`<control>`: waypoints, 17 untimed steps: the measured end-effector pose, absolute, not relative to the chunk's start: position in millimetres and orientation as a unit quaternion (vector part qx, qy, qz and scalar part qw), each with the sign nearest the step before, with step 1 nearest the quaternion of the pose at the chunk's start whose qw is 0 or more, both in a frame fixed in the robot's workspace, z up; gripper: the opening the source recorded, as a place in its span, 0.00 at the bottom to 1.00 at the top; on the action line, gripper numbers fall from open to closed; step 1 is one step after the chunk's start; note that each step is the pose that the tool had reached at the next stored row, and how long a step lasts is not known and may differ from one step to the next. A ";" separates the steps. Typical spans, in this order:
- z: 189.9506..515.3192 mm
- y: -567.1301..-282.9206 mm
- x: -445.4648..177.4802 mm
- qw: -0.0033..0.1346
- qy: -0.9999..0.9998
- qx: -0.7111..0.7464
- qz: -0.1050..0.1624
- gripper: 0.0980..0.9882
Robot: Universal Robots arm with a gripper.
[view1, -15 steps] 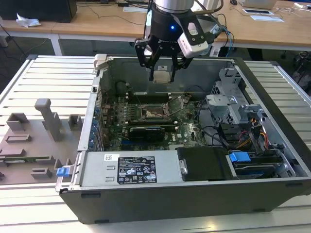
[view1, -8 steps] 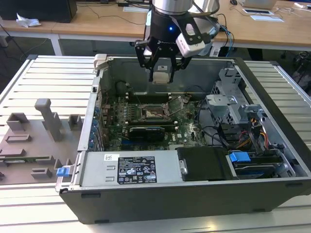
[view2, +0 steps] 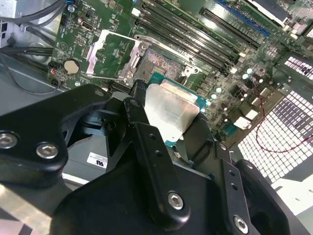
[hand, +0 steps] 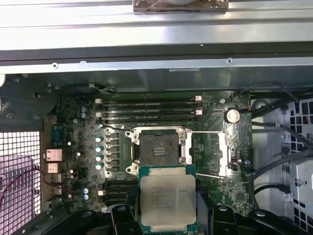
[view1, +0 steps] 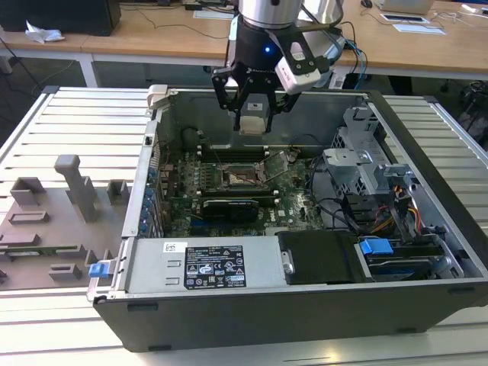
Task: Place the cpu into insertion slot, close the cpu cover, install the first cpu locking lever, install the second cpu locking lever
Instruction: 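Place the cpu into insertion slot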
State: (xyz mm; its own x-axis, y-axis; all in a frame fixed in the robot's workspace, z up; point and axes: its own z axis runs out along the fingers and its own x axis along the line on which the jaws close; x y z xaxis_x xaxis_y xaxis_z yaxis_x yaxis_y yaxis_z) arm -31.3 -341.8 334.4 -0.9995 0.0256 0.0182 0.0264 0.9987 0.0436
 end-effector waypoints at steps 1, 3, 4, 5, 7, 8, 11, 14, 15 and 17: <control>334.0 -341.8 -31.3 0.009 -1.000 -0.013 -0.022 0.50; 332.8 -341.8 -31.3 0.009 -1.000 -0.013 -0.022 0.50; 332.3 -341.8 -31.3 0.009 -1.000 -0.013 -0.022 0.50; 331.3 -341.8 -31.3 0.009 -1.000 -0.013 -0.022 0.50; 329.5 -341.8 -31.3 0.009 -1.000 -0.013 -0.022 0.50; 328.1 -341.8 -31.3 0.009 -1.000 -0.013 -0.022 0.50; 325.6 -341.8 -31.3 0.009 -1.000 -0.013 -0.022 0.50; 322.7 -341.8 -31.3 0.009 -1.000 -0.013 -0.022 0.50; 321.3 -341.8 -31.3 0.009 -1.000 -0.013 -0.022 0.50; 319.2 -341.8 -31.3 0.009 -1.000 -0.013 -0.022 0.50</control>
